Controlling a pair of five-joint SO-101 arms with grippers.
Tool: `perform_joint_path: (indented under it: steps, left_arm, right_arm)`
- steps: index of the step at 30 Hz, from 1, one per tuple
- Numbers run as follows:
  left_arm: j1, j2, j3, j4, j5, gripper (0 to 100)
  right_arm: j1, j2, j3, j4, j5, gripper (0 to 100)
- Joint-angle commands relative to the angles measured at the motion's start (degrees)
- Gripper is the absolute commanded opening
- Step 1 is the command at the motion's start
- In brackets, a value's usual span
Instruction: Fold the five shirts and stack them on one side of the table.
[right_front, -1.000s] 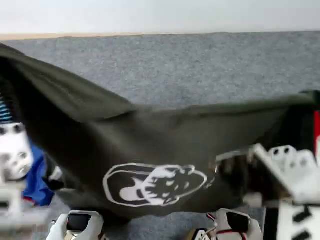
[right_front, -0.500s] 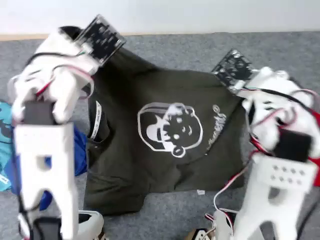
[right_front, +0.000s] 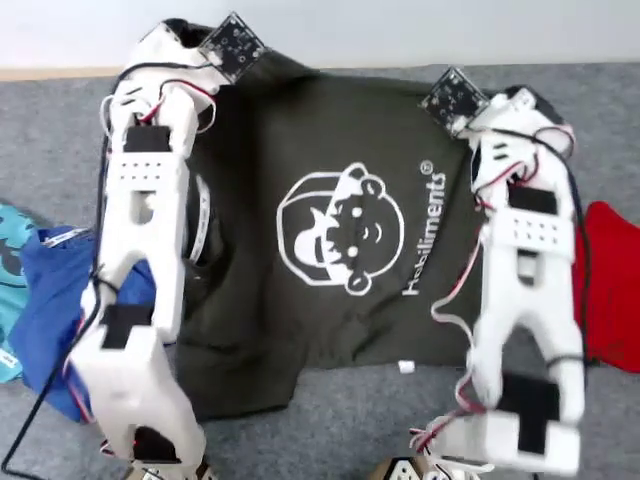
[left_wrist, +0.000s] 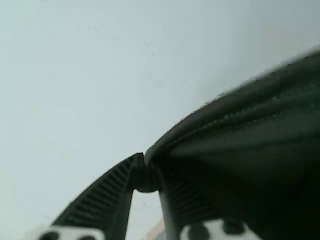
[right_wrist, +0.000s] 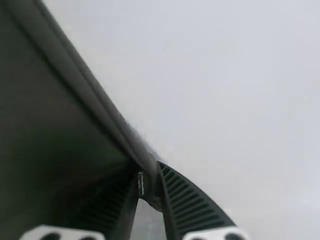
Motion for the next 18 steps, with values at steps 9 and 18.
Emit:
perform_joint_path:
  steps: [9,18]
  left_arm:
    - [-1.9,15.1,-33.5,9.9,-4.7,1]
    - [-2.1,15.2,-43.6,44.7,-6.4,1]
  right_arm:
    - [-2.2,19.4,-27.1,0.7,0.8,1.0]
    - [-3.1,16.5,-27.3,23.1,0.8,1.0]
